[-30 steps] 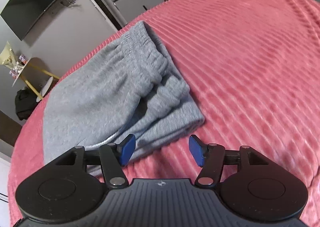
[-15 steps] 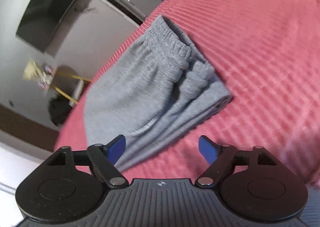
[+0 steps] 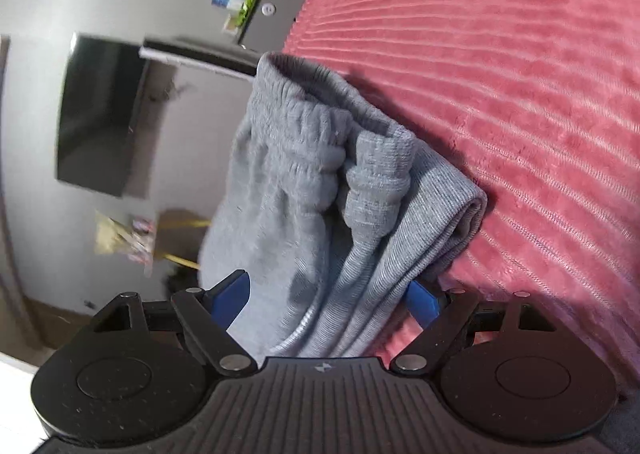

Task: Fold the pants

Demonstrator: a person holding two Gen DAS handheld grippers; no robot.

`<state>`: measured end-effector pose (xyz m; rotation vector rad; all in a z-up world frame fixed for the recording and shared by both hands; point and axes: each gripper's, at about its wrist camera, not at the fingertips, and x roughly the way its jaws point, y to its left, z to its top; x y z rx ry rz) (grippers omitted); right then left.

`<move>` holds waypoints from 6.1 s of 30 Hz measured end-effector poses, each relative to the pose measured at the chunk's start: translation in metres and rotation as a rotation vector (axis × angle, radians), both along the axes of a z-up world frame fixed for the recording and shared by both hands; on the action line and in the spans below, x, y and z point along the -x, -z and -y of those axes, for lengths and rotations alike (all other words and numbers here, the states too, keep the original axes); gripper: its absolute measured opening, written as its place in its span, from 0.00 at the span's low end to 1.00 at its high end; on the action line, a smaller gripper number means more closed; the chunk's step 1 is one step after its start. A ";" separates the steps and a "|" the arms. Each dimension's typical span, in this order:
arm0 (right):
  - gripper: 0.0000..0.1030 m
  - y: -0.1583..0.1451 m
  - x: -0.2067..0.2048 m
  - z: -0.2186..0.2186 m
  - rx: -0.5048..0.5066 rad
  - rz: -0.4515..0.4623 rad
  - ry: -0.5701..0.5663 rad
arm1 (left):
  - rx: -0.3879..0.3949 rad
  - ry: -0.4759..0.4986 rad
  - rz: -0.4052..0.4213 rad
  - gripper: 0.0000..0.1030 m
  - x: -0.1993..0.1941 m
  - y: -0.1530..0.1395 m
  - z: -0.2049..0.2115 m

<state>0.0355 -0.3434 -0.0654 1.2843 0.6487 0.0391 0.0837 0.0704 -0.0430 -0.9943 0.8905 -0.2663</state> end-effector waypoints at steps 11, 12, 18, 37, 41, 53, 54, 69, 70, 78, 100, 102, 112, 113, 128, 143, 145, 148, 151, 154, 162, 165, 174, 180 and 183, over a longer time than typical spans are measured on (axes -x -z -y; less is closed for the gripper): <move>0.82 0.016 -0.009 0.014 -0.096 0.055 0.026 | 0.073 0.003 -0.016 0.86 -0.030 0.019 0.016; 0.82 0.014 -0.010 0.015 -0.076 0.053 0.031 | 0.099 -0.029 -0.015 0.86 -0.031 0.021 0.013; 0.82 0.019 -0.002 0.028 -0.097 0.020 0.186 | 0.078 -0.084 -0.011 0.69 -0.033 0.019 0.006; 0.87 0.015 0.003 0.020 -0.068 0.004 0.182 | 0.025 -0.070 0.019 0.60 -0.028 0.016 -0.001; 0.87 0.014 0.003 0.019 -0.051 0.003 0.177 | -0.027 -0.073 0.010 0.48 -0.028 0.015 -0.002; 0.95 -0.026 0.009 -0.001 0.300 -0.158 0.155 | -0.363 -0.135 -0.003 0.92 0.007 -0.012 -0.001; 0.96 -0.032 0.009 -0.006 0.361 -0.191 0.131 | -0.384 -0.120 -0.008 0.93 0.009 -0.015 0.000; 0.96 -0.086 0.030 -0.133 1.124 -0.118 -0.340 | -0.954 0.158 0.291 0.93 0.069 -0.053 0.081; 0.96 -0.085 0.030 -0.138 1.159 -0.110 -0.349 | -0.948 0.157 0.289 0.93 0.070 -0.054 0.079; 0.96 -0.089 0.034 -0.146 1.193 -0.069 -0.327 | -0.916 0.177 0.263 0.93 0.063 -0.047 0.080; 0.96 -0.082 0.028 -0.145 1.174 -0.095 -0.337 | -0.885 0.186 0.241 0.93 0.059 -0.041 0.081; 0.96 -0.082 0.028 -0.145 1.176 -0.095 -0.339 | -0.888 0.187 0.241 0.93 0.060 -0.041 0.081; 0.96 -0.082 0.028 -0.145 1.172 -0.098 -0.338 | -0.890 0.192 0.232 0.93 0.059 -0.041 0.081; 0.96 -0.082 0.028 -0.145 1.171 -0.099 -0.338 | -0.890 0.194 0.232 0.93 0.059 -0.041 0.081; 0.96 -0.082 0.028 -0.145 1.174 -0.102 -0.338 | -0.884 0.200 0.232 0.93 0.060 -0.040 0.081; 0.96 -0.081 0.027 -0.145 1.181 -0.105 -0.349 | -0.878 0.202 0.228 0.93 0.060 -0.040 0.081; 0.96 -0.081 0.027 -0.145 1.182 -0.105 -0.350 | -0.878 0.202 0.228 0.93 0.060 -0.040 0.081; 0.96 -0.081 0.027 -0.145 1.182 -0.106 -0.350 | -0.877 0.202 0.226 0.93 0.060 -0.040 0.080; 0.96 -0.080 0.026 -0.145 1.183 -0.107 -0.352 | -0.873 0.202 0.224 0.93 0.059 -0.040 0.080; 0.96 -0.080 0.026 -0.145 1.185 -0.107 -0.354 | -0.871 0.203 0.222 0.93 0.059 -0.040 0.080; 0.96 -0.080 0.026 -0.145 1.185 -0.108 -0.356 | -0.863 0.204 0.215 0.93 0.060 -0.039 0.080; 0.96 -0.080 0.026 -0.145 1.185 -0.108 -0.356 | -0.862 0.205 0.214 0.93 0.060 -0.038 0.080; 0.96 -0.080 0.026 -0.145 1.184 -0.109 -0.356 | -0.861 0.205 0.214 0.93 0.060 -0.038 0.080; 0.96 -0.080 0.026 -0.145 1.185 -0.109 -0.355 | -0.861 0.204 0.214 0.93 0.060 -0.038 0.081; 0.96 -0.080 0.026 -0.145 1.184 -0.110 -0.355 | -0.860 0.205 0.215 0.93 0.060 -0.039 0.081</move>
